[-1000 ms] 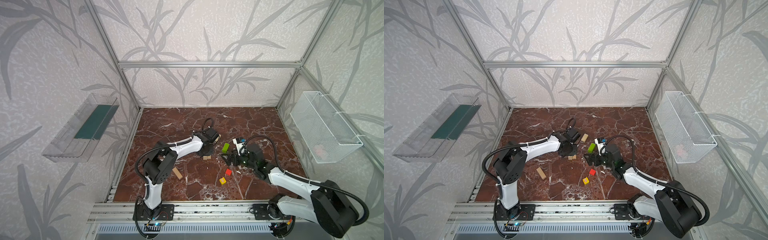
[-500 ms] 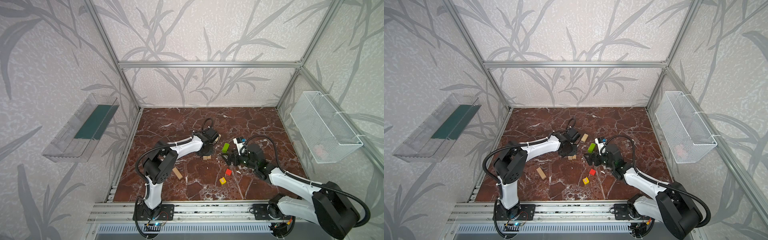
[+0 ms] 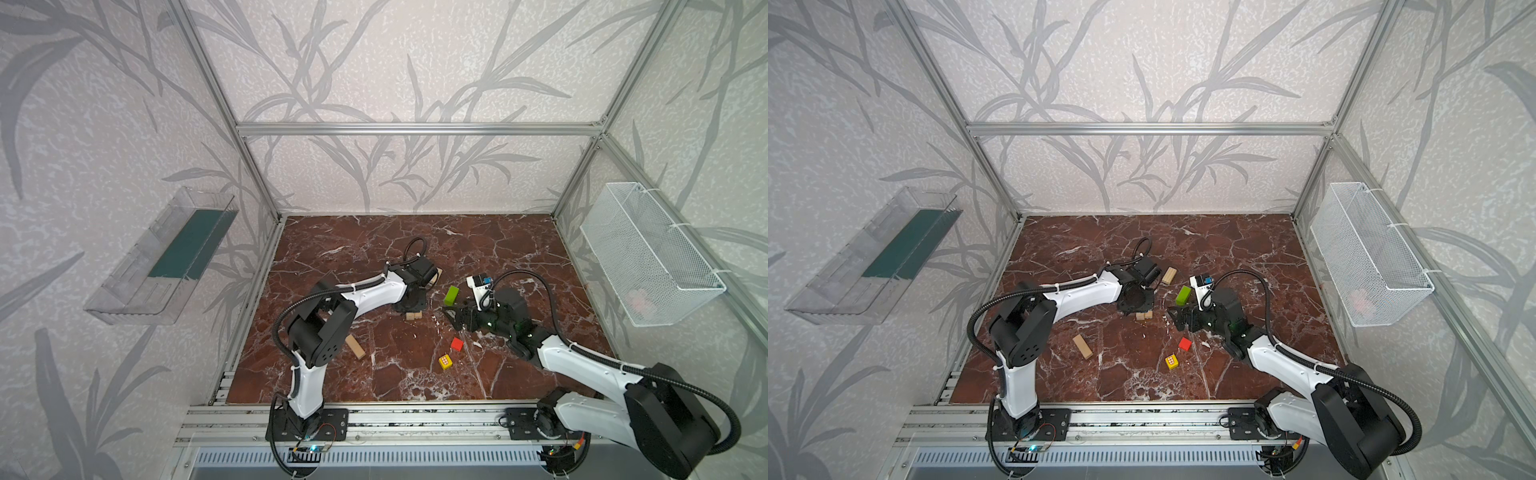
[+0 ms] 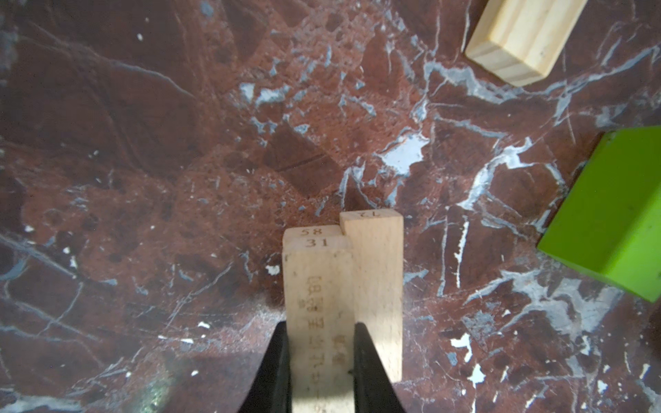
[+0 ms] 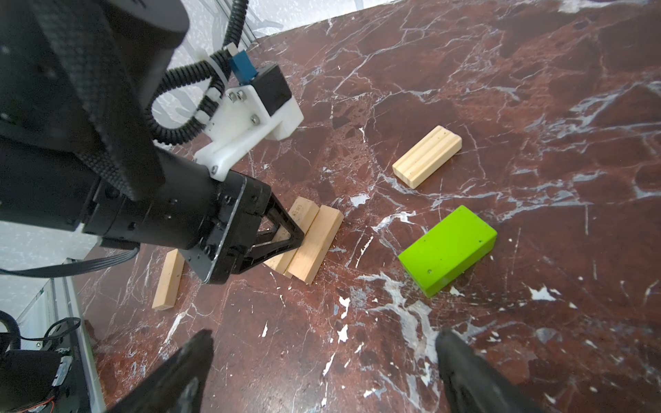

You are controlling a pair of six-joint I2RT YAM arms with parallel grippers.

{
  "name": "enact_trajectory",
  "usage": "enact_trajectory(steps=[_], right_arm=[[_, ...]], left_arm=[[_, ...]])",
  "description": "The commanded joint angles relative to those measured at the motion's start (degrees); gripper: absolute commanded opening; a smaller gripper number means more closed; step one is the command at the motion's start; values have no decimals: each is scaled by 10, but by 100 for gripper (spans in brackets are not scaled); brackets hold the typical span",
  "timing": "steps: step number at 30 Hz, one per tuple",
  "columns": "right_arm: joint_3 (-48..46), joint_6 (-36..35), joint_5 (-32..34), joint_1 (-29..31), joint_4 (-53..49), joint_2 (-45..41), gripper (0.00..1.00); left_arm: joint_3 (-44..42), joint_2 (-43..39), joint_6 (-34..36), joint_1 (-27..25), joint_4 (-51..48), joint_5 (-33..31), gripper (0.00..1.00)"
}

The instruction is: Build the wood block tower

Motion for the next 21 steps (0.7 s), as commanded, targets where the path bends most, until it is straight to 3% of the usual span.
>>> enact_trajectory(steps=[1,10,21], right_arm=[[4,3,-12,-2,7,8,96],[4,3,-14,-2,8,8,96],[4,3,-14,-2,9,9,96]], left_arm=[[7,13,-6,4,-7,-7,0],[7,11,-5,4,-7,-7,0],[6,8,-5,4,-3,-1,19]])
